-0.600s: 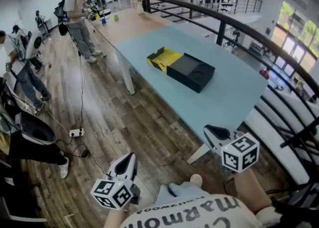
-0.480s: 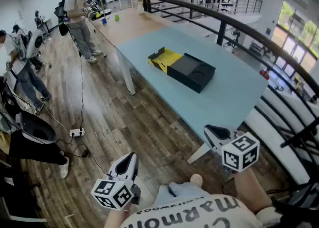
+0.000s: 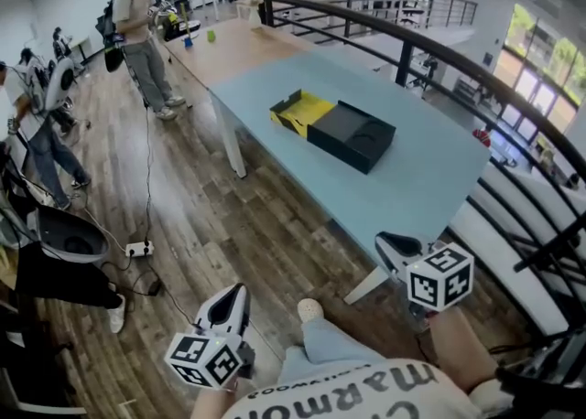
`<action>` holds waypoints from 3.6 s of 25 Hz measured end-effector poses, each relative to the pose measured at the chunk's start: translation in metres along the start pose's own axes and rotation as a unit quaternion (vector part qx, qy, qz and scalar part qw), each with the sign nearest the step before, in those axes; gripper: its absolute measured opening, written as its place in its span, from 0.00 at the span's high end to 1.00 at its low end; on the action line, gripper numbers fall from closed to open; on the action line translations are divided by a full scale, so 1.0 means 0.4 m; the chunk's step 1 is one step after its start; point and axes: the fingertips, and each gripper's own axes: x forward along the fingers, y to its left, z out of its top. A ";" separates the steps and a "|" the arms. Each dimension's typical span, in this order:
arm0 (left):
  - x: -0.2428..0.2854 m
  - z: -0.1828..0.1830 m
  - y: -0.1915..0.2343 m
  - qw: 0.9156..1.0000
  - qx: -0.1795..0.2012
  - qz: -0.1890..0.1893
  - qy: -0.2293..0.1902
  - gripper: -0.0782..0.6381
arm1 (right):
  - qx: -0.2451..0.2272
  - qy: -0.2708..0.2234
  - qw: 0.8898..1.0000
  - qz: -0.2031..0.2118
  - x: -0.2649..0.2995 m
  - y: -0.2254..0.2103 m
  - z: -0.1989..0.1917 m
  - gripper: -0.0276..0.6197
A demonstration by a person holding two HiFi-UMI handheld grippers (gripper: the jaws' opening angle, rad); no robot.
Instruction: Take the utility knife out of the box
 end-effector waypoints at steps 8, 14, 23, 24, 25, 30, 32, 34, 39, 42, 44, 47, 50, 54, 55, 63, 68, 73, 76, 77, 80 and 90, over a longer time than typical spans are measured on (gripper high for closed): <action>0.099 0.083 0.067 1.000 0.021 -0.002 -0.001 0.89 | -0.005 -0.001 0.999 0.035 0.162 0.005 0.092 0.89; 0.230 0.148 0.125 1.000 0.024 -0.012 0.001 0.89 | 0.002 -0.016 0.998 0.058 0.306 -0.045 0.208 0.89; 0.426 0.234 0.241 1.000 0.005 -0.001 -0.001 0.89 | 0.005 -0.020 0.997 0.077 0.508 -0.138 0.327 0.89; 0.446 0.241 0.253 1.000 0.003 0.000 -0.003 0.89 | 0.005 -0.019 0.997 0.080 0.528 -0.149 0.332 0.89; 0.464 0.248 0.263 1.000 0.001 0.001 -0.006 0.89 | 0.006 -0.019 0.996 0.082 0.545 -0.160 0.337 0.89; 0.529 0.269 0.293 1.000 -0.015 0.006 -0.008 0.89 | 0.027 -0.018 0.995 0.091 0.613 -0.207 0.350 0.89; 0.545 0.274 0.306 1.000 -0.017 0.007 -0.011 0.89 | 0.034 -0.017 0.995 0.097 0.633 -0.212 0.353 0.89; 0.555 0.282 0.311 1.000 -0.018 0.011 -0.009 0.89 | 0.036 -0.016 0.994 0.102 0.647 -0.211 0.354 0.89; 0.575 0.300 0.328 1.000 -0.016 0.008 -0.015 0.89 | 0.039 -0.019 0.993 0.107 0.669 -0.214 0.372 0.89; 0.576 0.316 0.338 1.000 -0.019 0.008 -0.018 0.89 | 0.047 -0.024 0.992 0.111 0.678 -0.213 0.390 0.89; 0.577 0.324 0.345 1.000 -0.020 0.012 -0.015 0.89 | 0.050 -0.024 0.992 0.113 0.687 -0.213 0.397 0.89; 0.579 0.320 0.366 0.999 -0.024 0.014 -0.015 0.89 | 0.051 -0.017 0.992 0.116 0.713 -0.205 0.397 0.89; 0.571 0.313 0.396 0.999 -0.042 0.026 -0.005 0.89 | 0.054 0.001 0.991 0.125 0.747 -0.179 0.384 0.89; 0.595 0.294 0.455 0.997 -0.066 0.031 0.007 0.89 | 0.056 0.021 0.990 0.124 0.800 -0.167 0.367 0.89; 0.606 0.296 0.466 0.997 -0.068 0.029 0.011 0.89 | 0.058 0.026 0.991 0.121 0.814 -0.169 0.363 0.89; 0.727 0.380 0.570 0.998 -0.049 -0.032 0.038 0.89 | 0.098 0.019 0.992 0.071 0.913 -0.194 0.434 0.89; 0.796 0.459 0.647 0.996 -0.028 -0.065 0.055 0.89 | 0.116 -0.001 0.993 0.033 0.974 -0.199 0.478 0.89; 0.844 0.508 0.703 0.993 -0.014 -0.093 0.072 0.89 | 0.135 -0.015 0.991 -0.005 1.008 -0.202 0.498 0.89; 0.879 0.521 0.725 0.989 -0.005 -0.121 0.082 0.89 | 0.147 -0.024 0.989 -0.025 1.021 -0.200 0.509 0.89; 0.893 0.524 0.729 0.988 -0.001 -0.132 0.085 0.89 | 0.150 -0.027 0.988 -0.033 1.023 -0.202 0.510 0.89; 0.927 0.546 0.736 0.983 0.011 -0.158 0.094 0.89 | 0.161 -0.034 0.985 -0.059 1.029 -0.209 0.509 0.89; 0.952 0.549 0.779 0.975 0.014 -0.193 0.109 0.89 | 0.168 -0.034 0.980 -0.104 1.023 -0.201 0.504 0.89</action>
